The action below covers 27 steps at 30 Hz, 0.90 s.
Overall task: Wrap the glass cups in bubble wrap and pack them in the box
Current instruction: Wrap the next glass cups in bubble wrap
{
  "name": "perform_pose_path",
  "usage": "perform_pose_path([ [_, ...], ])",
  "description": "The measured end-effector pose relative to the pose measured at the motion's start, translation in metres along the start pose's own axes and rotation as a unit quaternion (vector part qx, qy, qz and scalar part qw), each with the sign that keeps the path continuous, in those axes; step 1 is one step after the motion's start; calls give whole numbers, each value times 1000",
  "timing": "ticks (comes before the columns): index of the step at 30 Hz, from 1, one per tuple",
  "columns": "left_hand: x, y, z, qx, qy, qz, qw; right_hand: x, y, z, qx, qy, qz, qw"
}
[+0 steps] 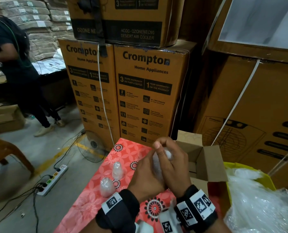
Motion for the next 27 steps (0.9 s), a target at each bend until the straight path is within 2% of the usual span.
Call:
perform_pose_path([
  [2, -1, 2, 3, -22, -10, 1, 1000, 6, 0, -4, 47, 30, -20, 998],
  [4, -5, 4, 7, -30, -39, 0, 999, 16, -4, -6, 104, 146, 27, 983],
  [6, -10, 3, 3, -31, -101, -12, 994, 25, -7, -12, 172, 236, 89, 952],
  [9, -10, 4, 0, -25, -177, -1, 984, 29, -10, -24, 275, 268, 119, 916],
  [10, -9, 3, 2, -22, -176, 5, 984, 28, -10, -26, 288, 263, 120, 913],
  [12, -6, 1, 9, -27, -117, 5, 993, 26, -12, -25, 270, 240, 126, 924],
  [14, -4, 2, 11, -36, -81, 13, 996, 24, -13, -18, 215, 225, 149, 938],
  [17, -1, 2, 7, -10, 68, 36, 997, 31, -12, -8, 127, 211, 198, 949],
  [18, 3, 1, 6, -10, 86, 29, 996, 33, -10, -8, 116, 216, 207, 947],
  [20, 5, 2, 6, -20, 51, 17, 998, 37, -9, -9, 102, 223, 223, 943],
  [22, 8, 3, 7, -35, 34, 14, 999, 35, -12, -13, 112, 222, 211, 945],
  [25, 8, 2, 7, -23, 6, 25, 999, 23, -14, -22, 184, 234, 122, 947],
  [27, 15, 0, 7, 22, 39, 48, 998, 13, -14, -21, 230, 149, 38, 961],
])
Point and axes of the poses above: each hand's wrist, its own y-axis away from the middle knuckle, its own z-axis out of the back of the hand, x = y × z, the point moved 8 cm from there along -y, towards the middle knuckle, and after that the axes turned 13 degrees about z, right-handed, at the moved point
